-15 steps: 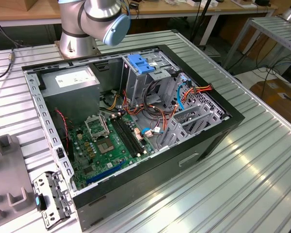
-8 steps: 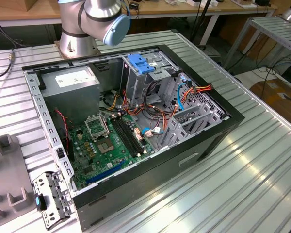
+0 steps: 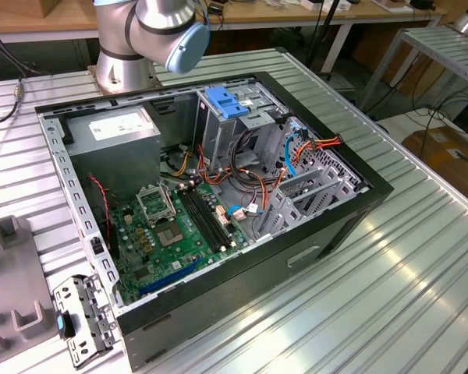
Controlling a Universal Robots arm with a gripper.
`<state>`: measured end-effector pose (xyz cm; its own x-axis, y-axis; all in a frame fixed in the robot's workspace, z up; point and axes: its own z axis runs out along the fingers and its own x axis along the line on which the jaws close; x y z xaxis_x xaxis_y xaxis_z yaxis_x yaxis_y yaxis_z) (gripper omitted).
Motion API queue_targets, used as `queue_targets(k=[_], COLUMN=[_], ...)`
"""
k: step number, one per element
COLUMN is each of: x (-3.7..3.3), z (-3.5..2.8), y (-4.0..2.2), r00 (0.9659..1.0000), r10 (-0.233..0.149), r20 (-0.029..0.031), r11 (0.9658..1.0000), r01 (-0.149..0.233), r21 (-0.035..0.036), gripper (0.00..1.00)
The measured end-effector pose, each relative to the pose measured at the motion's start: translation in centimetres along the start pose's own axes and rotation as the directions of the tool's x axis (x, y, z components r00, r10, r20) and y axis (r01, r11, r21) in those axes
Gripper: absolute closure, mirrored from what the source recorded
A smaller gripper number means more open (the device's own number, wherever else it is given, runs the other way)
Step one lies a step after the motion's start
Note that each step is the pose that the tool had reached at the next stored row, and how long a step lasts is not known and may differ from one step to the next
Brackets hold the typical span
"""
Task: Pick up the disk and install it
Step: 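Pick up the disk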
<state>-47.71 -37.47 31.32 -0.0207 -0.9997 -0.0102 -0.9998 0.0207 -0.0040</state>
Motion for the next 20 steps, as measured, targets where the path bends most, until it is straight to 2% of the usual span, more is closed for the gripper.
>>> queue_targets(k=[9,20], x=[0.0,-0.02], z=[-0.42,-1.51], y=[0.0,0.0], r00=[1.0,1.0], r10=[0.0,0.0], r20=[-0.0001,0.0], r11=[1.0,1.0], r01=[0.0,0.0], r21=[-0.0002,-0.0001], gripper=[0.63,0.63])
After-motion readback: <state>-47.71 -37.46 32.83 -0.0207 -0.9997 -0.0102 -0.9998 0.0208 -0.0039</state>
